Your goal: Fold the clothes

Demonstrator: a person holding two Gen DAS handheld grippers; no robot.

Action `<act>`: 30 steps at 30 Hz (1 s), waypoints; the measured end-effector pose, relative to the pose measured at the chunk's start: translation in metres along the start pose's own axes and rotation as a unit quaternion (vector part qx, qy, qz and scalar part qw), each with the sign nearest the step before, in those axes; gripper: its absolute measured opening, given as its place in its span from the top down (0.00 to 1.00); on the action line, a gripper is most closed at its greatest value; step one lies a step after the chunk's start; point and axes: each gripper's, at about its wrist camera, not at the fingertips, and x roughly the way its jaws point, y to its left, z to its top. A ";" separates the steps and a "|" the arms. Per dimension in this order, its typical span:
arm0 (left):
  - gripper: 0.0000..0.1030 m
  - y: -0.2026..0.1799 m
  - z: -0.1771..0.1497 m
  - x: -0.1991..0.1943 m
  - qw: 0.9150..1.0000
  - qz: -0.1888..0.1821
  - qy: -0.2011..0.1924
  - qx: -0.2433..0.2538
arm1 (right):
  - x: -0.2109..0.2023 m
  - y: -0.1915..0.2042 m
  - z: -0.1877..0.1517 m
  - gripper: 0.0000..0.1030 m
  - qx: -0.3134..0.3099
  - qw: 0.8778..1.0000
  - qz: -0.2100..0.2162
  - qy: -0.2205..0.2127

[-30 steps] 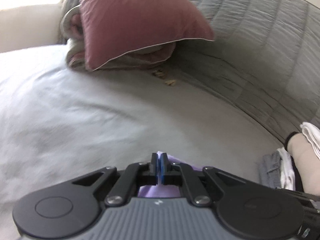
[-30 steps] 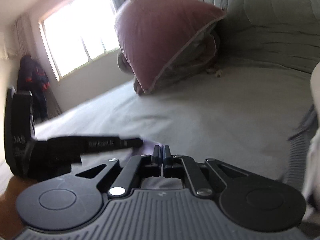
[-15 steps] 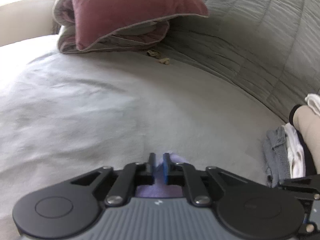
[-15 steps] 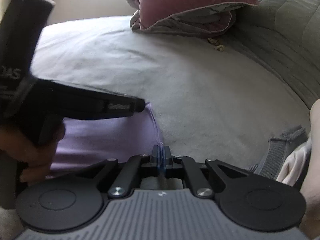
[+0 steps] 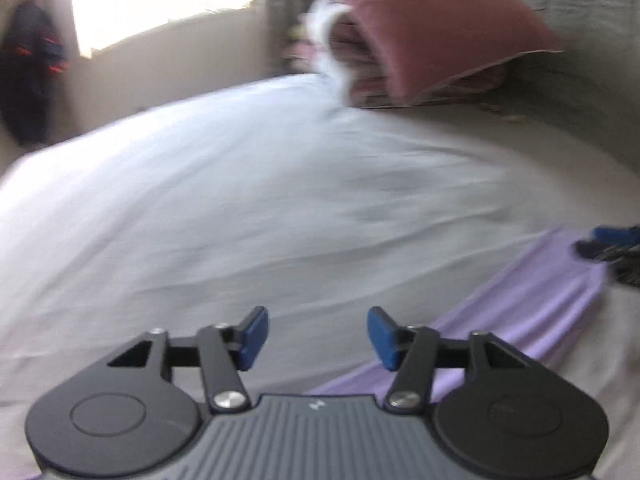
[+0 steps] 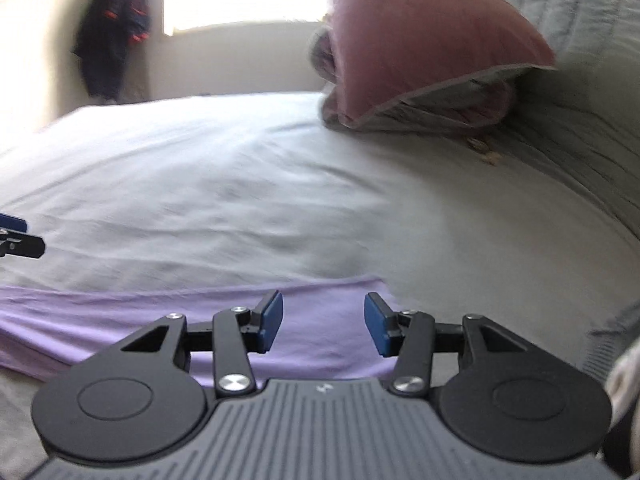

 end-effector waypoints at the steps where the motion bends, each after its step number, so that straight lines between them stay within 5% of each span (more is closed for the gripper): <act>1: 0.37 0.010 -0.006 -0.002 1.000 0.022 -0.002 -0.001 | -0.002 0.005 0.001 0.52 -0.001 1.000 0.018 -0.007; 5: 0.37 0.044 -0.033 -0.008 0.998 0.055 0.002 -0.032 | -0.005 0.024 0.004 0.52 -0.017 0.998 0.064 -0.025; 11: 0.37 0.092 -0.057 -0.011 0.996 0.081 0.004 -0.046 | 0.000 0.062 0.001 0.52 -0.059 0.996 0.067 -0.016; 15: 0.40 0.116 -0.073 -0.009 0.997 0.025 0.005 -0.078 | 0.004 0.102 0.005 0.52 -0.109 0.987 0.116 0.023; 20: 0.40 0.104 -0.084 -0.007 0.999 -0.018 0.002 -0.028 | 0.023 0.157 0.027 0.52 -0.200 0.964 0.165 0.066; 23: 0.40 0.094 -0.089 -0.003 1.000 -0.018 0.003 0.008 | 0.038 0.169 0.024 0.52 -0.199 0.962 0.166 0.084; 27: 0.41 0.095 -0.089 0.001 1.000 -0.019 0.003 -0.002 | 0.049 0.160 0.007 0.52 -0.160 0.971 0.162 0.075; 30: 0.59 0.092 -0.091 -0.001 0.999 -0.030 0.011 0.002 | 0.050 0.148 0.003 0.53 -0.139 0.971 0.183 0.067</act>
